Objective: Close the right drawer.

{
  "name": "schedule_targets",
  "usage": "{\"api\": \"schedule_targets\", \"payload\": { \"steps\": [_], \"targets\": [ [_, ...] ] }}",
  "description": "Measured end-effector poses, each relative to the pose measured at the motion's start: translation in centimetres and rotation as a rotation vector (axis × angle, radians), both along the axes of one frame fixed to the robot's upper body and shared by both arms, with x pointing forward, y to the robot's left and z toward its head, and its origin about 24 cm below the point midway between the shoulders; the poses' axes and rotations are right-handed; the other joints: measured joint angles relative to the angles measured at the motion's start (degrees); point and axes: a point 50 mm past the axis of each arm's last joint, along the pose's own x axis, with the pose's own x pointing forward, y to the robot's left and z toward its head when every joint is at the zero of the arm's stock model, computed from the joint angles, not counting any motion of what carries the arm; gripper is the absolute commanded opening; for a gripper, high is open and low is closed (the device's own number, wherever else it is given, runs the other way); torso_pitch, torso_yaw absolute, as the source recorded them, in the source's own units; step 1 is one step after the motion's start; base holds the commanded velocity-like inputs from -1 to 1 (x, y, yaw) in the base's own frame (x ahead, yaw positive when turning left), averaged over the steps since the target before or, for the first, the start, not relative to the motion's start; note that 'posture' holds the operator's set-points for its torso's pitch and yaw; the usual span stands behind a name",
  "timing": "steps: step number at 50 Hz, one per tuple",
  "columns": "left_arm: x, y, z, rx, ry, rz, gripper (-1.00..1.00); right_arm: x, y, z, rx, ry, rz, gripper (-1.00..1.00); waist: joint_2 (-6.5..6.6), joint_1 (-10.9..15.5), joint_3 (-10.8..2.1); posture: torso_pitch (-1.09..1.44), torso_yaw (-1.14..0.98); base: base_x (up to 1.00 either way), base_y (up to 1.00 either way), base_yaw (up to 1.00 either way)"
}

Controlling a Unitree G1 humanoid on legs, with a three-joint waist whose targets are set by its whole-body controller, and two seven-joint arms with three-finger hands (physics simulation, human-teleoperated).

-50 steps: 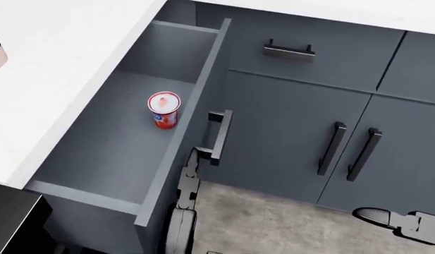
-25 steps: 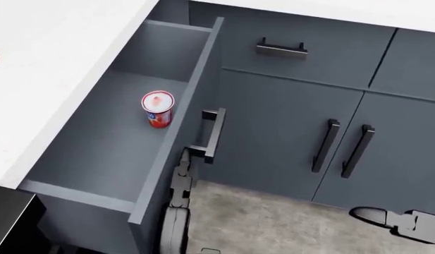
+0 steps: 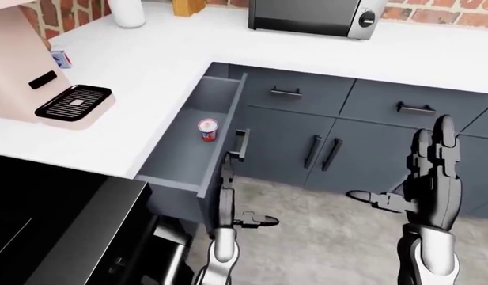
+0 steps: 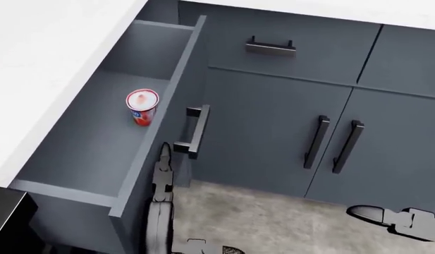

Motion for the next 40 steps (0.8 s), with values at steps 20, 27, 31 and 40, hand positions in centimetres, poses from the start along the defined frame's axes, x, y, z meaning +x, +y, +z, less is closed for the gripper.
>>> {"api": "schedule_targets", "payload": {
  "steps": [20, 27, 31, 40],
  "targets": [
    [0.8, 1.8, -0.1, -0.017, -0.004, 0.087, 1.00, 0.2, 0.1, -0.3, -0.002, 0.004, 0.008, 1.00, 0.26, 0.02, -0.18, 0.00, 0.00, 0.00, 0.00, 0.00],
    [1.3, 2.6, -0.1, -0.024, 0.000, 0.164, 1.00, 0.1, 0.1, -0.2, -0.004, 0.006, 0.008, 1.00, 0.28, -0.22, -0.25, 0.00, 0.00, 0.00, 0.00, 0.00],
    [1.4, 2.9, -0.1, -0.032, 0.001, 0.189, 1.00, 0.1, 0.0, -0.1, -0.004, 0.006, 0.003, 1.00, 0.38, -0.22, -0.34, 0.00, 0.00, 0.00, 0.00, 0.00],
    [1.5, 3.2, -0.2, -0.037, -0.004, 0.213, 1.00, 0.3, 0.0, -0.5, -0.003, 0.012, 0.010, 1.00, 0.46, -0.02, -0.50, 0.00, 0.00, 0.00, 0.00, 0.00]
  ]
}}
